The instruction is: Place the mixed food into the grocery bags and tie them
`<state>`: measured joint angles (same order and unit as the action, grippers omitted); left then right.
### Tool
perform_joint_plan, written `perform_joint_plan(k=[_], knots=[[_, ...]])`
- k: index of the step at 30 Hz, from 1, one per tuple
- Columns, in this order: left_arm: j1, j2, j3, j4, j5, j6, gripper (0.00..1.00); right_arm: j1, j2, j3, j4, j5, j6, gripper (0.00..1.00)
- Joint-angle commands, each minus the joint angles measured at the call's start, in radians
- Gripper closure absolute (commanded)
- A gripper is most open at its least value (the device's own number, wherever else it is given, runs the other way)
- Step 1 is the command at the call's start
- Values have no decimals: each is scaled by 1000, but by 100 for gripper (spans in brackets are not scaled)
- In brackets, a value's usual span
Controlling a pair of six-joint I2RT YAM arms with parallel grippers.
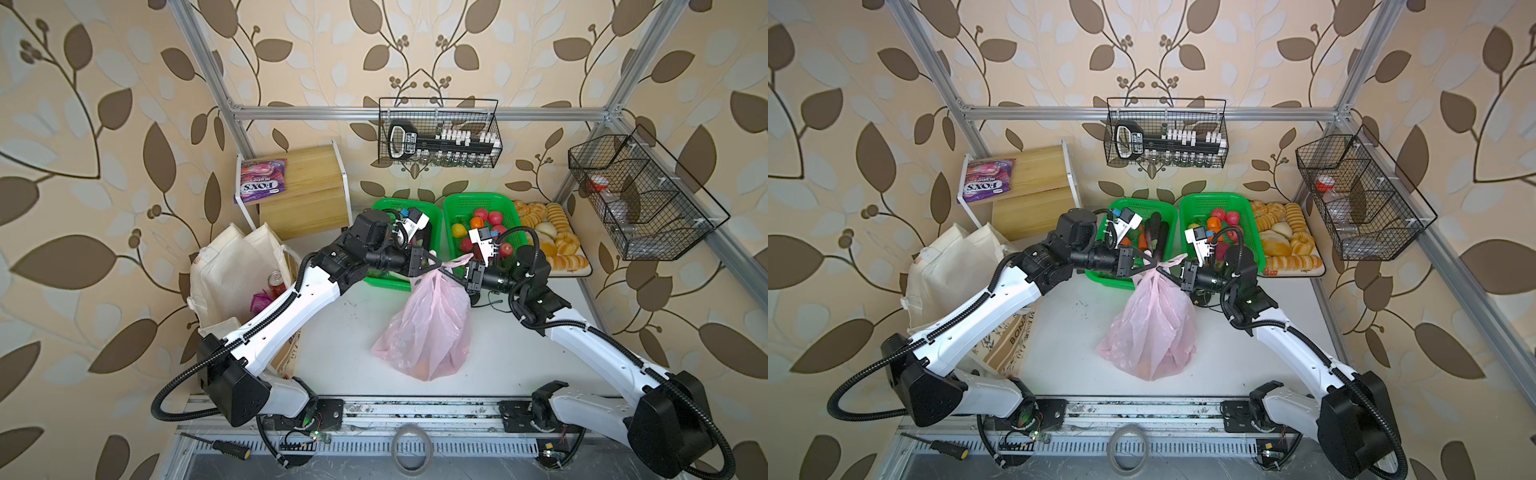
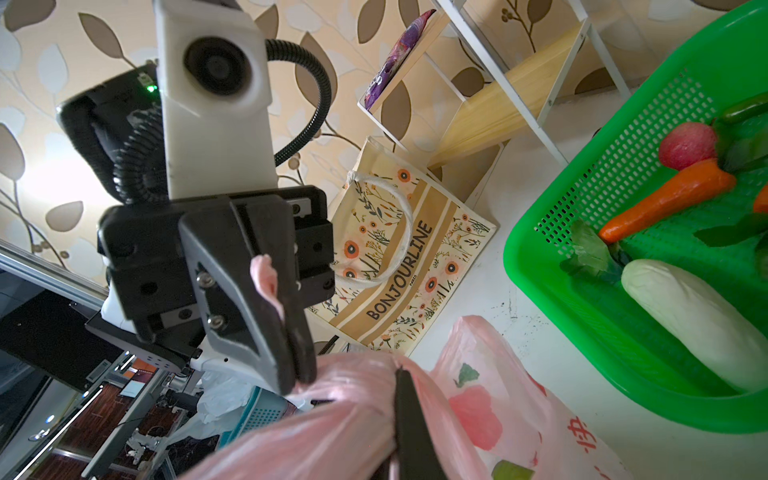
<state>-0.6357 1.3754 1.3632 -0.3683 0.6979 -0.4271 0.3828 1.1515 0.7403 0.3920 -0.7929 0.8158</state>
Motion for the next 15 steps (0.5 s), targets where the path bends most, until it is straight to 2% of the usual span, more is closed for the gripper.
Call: perform_joint_plan(k=[1,4,6,8,10,15], knots=[[-15,-82,-18,33,14,27,88,-19,4,-20,27,81,54,100],[-37,-91,-29,61,4,29,77,-21,5,-19,24,81,58,100],[-62,-91,-34,62,-14,35,75,-21,5,-19,21,80,57,100],[-77,-88,-39,59,-25,38,81,-22,5,-20,18,80,57,100],[-84,-81,-45,51,-40,33,93,-23,3,-17,13,74,51,100],[-103,-76,-57,45,-57,29,98,-30,2,-20,-6,77,44,100]])
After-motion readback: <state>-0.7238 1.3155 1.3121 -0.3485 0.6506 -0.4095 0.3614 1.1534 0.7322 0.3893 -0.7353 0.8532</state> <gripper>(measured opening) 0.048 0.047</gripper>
